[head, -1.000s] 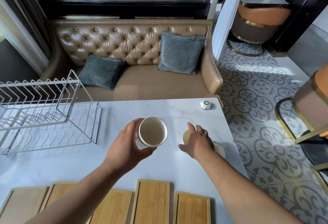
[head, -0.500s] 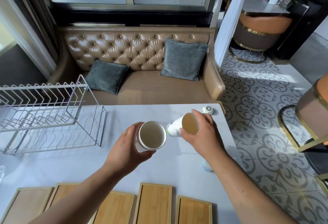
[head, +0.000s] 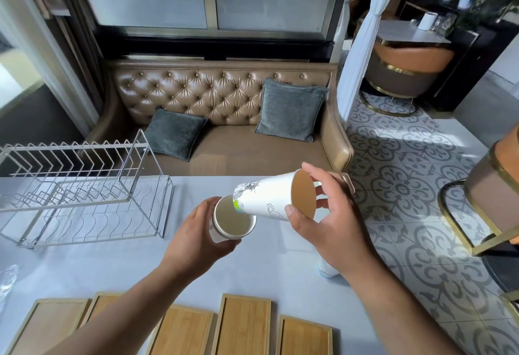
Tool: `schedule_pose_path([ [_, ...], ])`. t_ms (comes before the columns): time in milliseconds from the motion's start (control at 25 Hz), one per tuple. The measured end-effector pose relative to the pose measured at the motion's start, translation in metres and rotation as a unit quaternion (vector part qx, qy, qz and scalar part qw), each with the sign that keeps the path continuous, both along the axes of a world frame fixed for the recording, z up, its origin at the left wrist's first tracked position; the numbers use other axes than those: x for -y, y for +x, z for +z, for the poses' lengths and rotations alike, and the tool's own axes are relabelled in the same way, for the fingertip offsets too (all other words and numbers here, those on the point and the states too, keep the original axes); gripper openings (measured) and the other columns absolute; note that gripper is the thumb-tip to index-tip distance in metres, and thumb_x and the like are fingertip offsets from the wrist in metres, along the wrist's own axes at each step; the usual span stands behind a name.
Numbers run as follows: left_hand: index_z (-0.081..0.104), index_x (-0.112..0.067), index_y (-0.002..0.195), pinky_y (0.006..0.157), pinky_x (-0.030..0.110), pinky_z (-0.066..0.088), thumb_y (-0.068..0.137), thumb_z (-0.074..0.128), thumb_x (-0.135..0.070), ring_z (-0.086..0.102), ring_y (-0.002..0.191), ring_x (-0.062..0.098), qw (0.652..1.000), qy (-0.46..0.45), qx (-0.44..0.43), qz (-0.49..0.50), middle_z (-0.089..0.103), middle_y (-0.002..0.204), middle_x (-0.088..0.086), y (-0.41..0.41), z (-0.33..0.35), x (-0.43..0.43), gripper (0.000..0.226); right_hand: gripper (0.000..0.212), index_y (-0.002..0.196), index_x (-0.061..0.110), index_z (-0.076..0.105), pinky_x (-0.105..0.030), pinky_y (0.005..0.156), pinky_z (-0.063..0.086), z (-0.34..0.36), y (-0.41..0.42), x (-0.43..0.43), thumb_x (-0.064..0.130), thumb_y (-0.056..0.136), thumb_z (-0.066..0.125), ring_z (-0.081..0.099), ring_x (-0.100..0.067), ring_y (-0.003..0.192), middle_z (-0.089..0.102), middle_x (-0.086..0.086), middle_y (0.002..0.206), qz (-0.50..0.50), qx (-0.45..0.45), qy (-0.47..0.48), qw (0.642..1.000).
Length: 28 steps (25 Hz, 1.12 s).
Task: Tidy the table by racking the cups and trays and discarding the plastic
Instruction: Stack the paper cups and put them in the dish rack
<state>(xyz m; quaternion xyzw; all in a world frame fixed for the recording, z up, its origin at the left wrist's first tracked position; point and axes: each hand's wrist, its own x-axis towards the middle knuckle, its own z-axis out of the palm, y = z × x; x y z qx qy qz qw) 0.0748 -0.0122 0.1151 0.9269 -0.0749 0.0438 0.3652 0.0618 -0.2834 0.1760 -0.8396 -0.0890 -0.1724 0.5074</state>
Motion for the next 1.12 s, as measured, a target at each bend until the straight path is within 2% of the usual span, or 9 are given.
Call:
schedule_pose_path([
  [160, 0.04, -0.065, 0.122, 0.071, -0.001, 0.041, 0.065, 0.084, -0.051, 0.051, 0.103, -0.024, 1.0, -0.006, 0.027, -0.007, 0.051, 0.119, -0.046, -0.004, 0.017, 0.006, 0.073, 0.073, 0.143, 0.042, 0.051, -0.038, 0.093, 0.054, 0.001, -0.011, -0.013, 0.051, 0.075, 0.075, 0.054, -0.014, 0.121, 0.044, 0.028, 0.13, 0.02, -0.018, -0.019, 0.999],
  [360, 0.049, -0.054, 0.131, 0.072, 0.006, 0.042, 0.069, 0.082, -0.051, 0.054, 0.108, -0.013, 0.999, 0.003, 0.048, -0.023, 0.055, 0.122, -0.036, -0.005, 0.031, 0.013, 0.071, 0.076, 0.146, 0.039, 0.05, -0.029, 0.097, 0.051, 0.005, -0.019, -0.023, 0.054, 0.075, 0.072, 0.051, -0.006, 0.125, 0.045, 0.025, 0.133, 0.025, -0.017, -0.054, 0.998],
  [560, 0.051, -0.041, 0.136, 0.079, 0.008, 0.039, 0.069, 0.087, -0.045, 0.054, 0.109, -0.003, 0.998, 0.009, 0.056, -0.028, 0.058, 0.124, -0.028, -0.009, 0.034, 0.017, 0.076, 0.079, 0.148, 0.041, 0.047, -0.031, 0.102, 0.05, 0.008, -0.02, -0.032, 0.057, 0.075, 0.071, 0.047, -0.005, 0.13, 0.045, 0.025, 0.136, 0.023, -0.019, -0.087, 0.996],
  [680, 0.05, -0.036, 0.139, 0.084, 0.007, 0.037, 0.067, 0.086, -0.039, 0.054, 0.115, 0.001, 0.997, 0.014, 0.063, -0.034, 0.055, 0.127, -0.027, -0.011, 0.036, 0.022, 0.08, 0.078, 0.148, 0.041, 0.046, -0.029, 0.105, 0.047, 0.005, -0.021, -0.037, 0.059, 0.075, 0.071, 0.047, -0.003, 0.131, 0.045, 0.025, 0.14, 0.029, -0.008, -0.112, 0.993],
  [760, 0.049, -0.034, 0.141, 0.091, 0.012, 0.037, 0.068, 0.086, -0.036, 0.055, 0.12, 0.004, 0.997, 0.015, 0.064, -0.042, 0.057, 0.13, -0.024, -0.012, 0.038, 0.025, 0.082, 0.078, 0.147, 0.041, 0.045, -0.025, 0.107, 0.044, 0.003, -0.022, -0.038, 0.059, 0.076, 0.071, 0.045, -0.003, 0.133, 0.044, 0.025, 0.142, 0.029, -0.005, -0.123, 0.992],
  [1000, 0.048, -0.033, 0.144, 0.104, 0.026, 0.044, 0.07, 0.087, -0.036, 0.053, 0.129, 0.006, 0.995, 0.012, 0.07, -0.064, 0.057, 0.14, -0.018, -0.014, 0.046, 0.035, 0.084, 0.081, 0.148, 0.043, 0.041, -0.014, 0.107, 0.034, -0.002, -0.021, -0.039, 0.062, 0.076, 0.071, 0.041, 0.002, 0.136, 0.041, 0.03, 0.146, 0.031, -0.011, -0.139, 0.99],
  [1120, 0.048, -0.031, 0.144, 0.104, 0.022, 0.043, 0.071, 0.087, -0.036, 0.053, 0.128, 0.004, 0.995, -0.001, 0.07, -0.068, 0.057, 0.139, -0.019, -0.013, 0.048, 0.038, 0.083, 0.08, 0.149, 0.042, 0.042, -0.014, 0.109, 0.033, -0.003, -0.02, -0.036, 0.063, 0.078, 0.071, 0.04, 0.004, 0.138, 0.04, 0.03, 0.149, 0.035, -0.017, -0.129, 0.991],
])
